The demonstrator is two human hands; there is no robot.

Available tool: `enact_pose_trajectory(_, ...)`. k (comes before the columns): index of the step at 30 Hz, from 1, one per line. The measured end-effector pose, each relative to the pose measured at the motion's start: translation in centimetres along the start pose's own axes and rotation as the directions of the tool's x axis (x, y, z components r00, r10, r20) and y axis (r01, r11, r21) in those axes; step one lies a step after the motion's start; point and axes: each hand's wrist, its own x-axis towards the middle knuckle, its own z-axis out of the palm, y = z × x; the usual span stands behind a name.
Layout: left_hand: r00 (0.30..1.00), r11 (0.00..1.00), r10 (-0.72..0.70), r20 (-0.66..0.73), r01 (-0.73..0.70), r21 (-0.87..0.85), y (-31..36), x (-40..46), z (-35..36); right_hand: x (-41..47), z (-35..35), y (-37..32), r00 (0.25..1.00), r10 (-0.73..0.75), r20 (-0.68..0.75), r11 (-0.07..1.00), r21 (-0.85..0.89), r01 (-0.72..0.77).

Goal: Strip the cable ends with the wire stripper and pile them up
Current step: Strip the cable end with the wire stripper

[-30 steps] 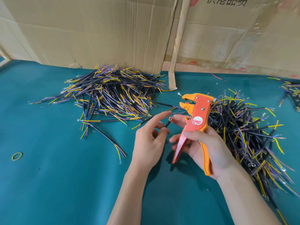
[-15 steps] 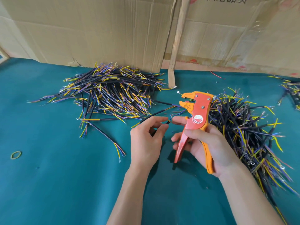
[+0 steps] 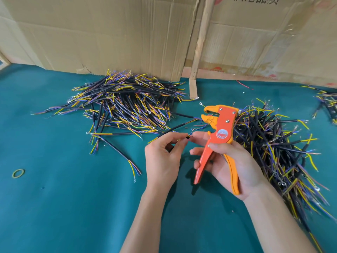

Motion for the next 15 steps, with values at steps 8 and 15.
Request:
enact_pose_trajectory(8, 1.0, 1.0, 0.009, -0.025, -0.009, -0.003, 0.11, 0.09, 0.18, -0.04, 0.25, -0.06, 1.0, -0.007, -0.008, 1.0, -0.019, 0.007)
enact_pose_trajectory(15, 0.998, 1.0, 0.001, -0.056, -0.001, 0.006, -0.07, 0.21, 0.25, 0.13, 0.03, 0.08, 1.0, -0.02, 0.007, 0.999, -0.044, 0.02)
